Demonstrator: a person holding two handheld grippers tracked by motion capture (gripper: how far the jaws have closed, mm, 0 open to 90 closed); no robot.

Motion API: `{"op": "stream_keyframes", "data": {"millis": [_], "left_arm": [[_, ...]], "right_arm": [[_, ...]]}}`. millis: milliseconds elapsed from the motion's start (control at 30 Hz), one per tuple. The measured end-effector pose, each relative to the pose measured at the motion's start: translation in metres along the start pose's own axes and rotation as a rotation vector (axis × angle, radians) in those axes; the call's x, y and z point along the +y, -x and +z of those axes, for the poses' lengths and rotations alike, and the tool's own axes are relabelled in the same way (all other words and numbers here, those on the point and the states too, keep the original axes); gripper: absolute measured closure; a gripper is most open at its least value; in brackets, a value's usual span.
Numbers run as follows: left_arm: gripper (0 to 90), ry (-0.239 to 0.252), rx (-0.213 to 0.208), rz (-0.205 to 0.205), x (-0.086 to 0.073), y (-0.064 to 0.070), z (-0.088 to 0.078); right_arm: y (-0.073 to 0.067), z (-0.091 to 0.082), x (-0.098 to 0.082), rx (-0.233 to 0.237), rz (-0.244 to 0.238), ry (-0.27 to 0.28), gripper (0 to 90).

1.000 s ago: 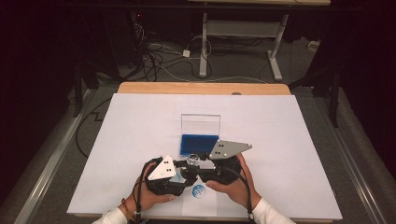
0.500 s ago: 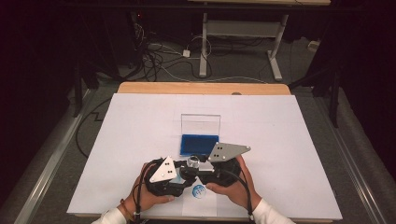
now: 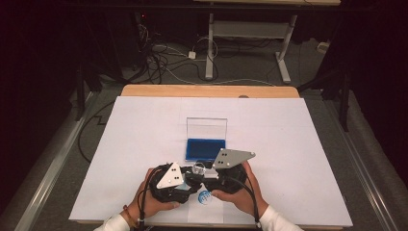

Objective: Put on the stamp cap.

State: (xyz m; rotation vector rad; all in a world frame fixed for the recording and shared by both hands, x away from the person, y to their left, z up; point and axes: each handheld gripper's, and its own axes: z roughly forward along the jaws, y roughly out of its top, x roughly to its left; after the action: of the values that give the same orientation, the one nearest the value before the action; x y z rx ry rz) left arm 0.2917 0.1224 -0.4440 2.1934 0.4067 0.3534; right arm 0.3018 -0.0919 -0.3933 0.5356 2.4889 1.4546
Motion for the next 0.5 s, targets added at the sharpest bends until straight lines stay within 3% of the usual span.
{"op": "stream_keyframes", "data": {"millis": [500], "left_arm": [[36.7,-0.018,-0.011,0.008,-0.0042,-0.0008,0.0041]], "right_arm": [[-0.0020,0.0040,-0.0029,-0.009,-0.007,-0.029,57.0]]}}
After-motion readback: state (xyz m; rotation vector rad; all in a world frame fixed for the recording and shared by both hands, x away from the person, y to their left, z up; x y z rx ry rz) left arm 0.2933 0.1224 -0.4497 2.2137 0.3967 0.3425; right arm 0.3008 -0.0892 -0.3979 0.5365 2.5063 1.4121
